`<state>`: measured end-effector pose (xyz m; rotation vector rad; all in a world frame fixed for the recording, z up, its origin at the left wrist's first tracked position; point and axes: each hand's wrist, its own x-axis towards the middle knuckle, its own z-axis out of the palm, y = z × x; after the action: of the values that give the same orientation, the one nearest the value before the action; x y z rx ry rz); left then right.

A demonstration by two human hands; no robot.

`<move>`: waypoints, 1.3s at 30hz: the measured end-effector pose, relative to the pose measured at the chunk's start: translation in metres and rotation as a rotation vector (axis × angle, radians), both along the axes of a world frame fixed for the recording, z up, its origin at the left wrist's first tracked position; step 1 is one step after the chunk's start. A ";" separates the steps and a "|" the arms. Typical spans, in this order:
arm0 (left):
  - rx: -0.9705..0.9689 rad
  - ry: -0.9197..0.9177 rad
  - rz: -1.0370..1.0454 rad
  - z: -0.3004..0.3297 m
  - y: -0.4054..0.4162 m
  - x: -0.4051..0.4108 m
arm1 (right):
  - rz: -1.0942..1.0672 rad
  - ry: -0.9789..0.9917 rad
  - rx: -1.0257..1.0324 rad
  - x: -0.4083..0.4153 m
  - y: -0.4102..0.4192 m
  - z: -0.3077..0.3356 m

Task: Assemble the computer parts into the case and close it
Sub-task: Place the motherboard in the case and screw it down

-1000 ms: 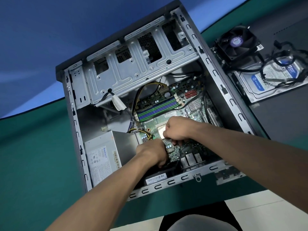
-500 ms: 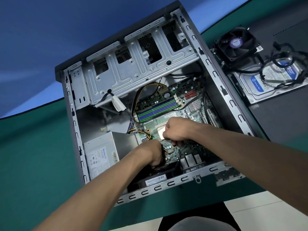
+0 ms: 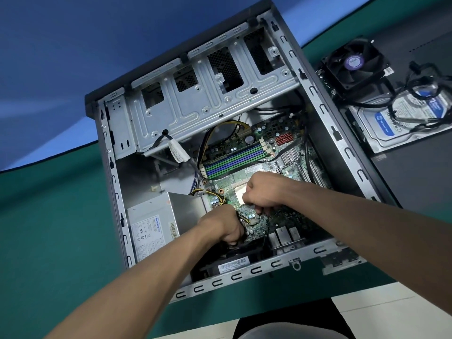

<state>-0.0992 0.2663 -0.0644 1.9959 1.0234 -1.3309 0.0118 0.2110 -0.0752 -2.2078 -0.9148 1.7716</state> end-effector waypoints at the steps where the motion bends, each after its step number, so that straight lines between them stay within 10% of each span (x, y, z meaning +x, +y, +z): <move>1: 0.006 -0.002 0.027 0.000 0.001 -0.001 | 0.000 -0.001 -0.002 0.000 0.000 0.000; 39: -0.002 -0.185 -0.225 0.014 0.003 -0.001 | 0.016 0.013 -0.007 0.002 -0.001 0.007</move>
<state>-0.1004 0.2689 -0.0503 2.2373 0.7306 -1.2271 0.0140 0.2104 -0.0682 -2.1962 -0.9278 1.7965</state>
